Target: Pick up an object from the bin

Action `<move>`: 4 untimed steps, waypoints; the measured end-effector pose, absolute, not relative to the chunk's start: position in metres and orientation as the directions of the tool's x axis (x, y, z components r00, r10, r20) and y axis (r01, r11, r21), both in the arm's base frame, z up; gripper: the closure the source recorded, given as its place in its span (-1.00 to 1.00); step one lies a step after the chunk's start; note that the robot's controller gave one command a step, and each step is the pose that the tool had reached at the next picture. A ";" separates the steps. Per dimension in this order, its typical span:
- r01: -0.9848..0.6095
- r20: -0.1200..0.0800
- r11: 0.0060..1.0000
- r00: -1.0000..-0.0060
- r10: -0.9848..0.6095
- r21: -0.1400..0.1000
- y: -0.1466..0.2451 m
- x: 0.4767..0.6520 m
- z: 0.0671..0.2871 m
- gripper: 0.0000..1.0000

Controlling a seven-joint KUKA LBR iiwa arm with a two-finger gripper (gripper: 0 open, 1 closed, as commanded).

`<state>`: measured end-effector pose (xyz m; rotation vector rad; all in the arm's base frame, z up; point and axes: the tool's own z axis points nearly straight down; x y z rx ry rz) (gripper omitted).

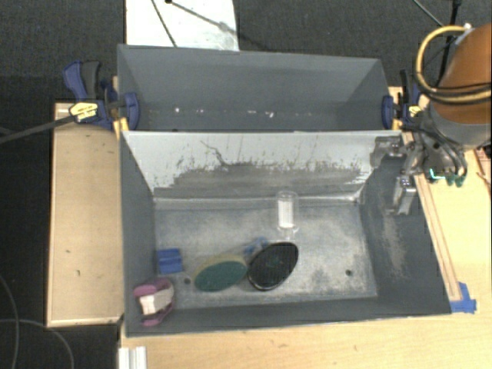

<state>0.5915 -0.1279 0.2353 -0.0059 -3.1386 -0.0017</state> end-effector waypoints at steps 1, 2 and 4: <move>-0.041 0.008 0.999 -0.999 -0.041 0.004 -0.062 0.536 0.139 -1.00; -0.071 -0.001 0.997 -0.997 -0.071 0.004 0.007 0.541 0.134 -1.00; -0.120 -0.001 0.993 -0.993 -0.120 0.000 0.048 0.500 0.077 1.00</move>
Offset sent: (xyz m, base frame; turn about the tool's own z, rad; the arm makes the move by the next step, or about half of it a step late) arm -0.0534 0.0624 -0.0921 -0.0393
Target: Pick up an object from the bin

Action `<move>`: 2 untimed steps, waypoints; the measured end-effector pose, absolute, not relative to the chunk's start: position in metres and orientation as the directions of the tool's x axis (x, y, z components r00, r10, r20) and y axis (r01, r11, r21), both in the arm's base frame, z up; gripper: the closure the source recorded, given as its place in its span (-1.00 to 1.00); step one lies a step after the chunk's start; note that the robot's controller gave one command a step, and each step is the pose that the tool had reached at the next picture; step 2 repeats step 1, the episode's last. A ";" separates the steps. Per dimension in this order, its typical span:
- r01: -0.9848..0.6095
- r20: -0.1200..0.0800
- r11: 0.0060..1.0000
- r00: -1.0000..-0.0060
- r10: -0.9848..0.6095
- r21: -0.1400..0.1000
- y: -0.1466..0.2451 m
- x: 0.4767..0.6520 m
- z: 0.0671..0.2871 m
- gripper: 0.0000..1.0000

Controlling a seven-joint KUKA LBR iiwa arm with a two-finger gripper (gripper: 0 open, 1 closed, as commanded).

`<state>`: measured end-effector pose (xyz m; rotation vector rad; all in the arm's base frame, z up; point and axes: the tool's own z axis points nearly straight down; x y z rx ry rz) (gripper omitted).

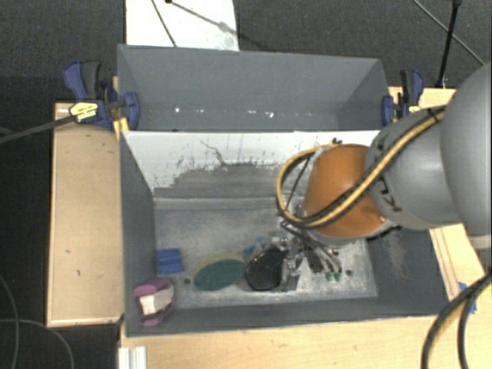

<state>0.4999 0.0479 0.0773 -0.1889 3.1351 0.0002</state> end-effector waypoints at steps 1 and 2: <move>-0.169 -0.011 0.986 -0.986 -0.169 -0.002 0.023 0.510 0.234 1.00; -0.169 -0.011 0.986 -0.986 -0.169 -0.002 0.023 0.510 0.234 1.00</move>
Offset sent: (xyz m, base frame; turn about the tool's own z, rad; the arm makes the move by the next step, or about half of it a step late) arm 0.0078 -0.0240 0.1515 -0.0521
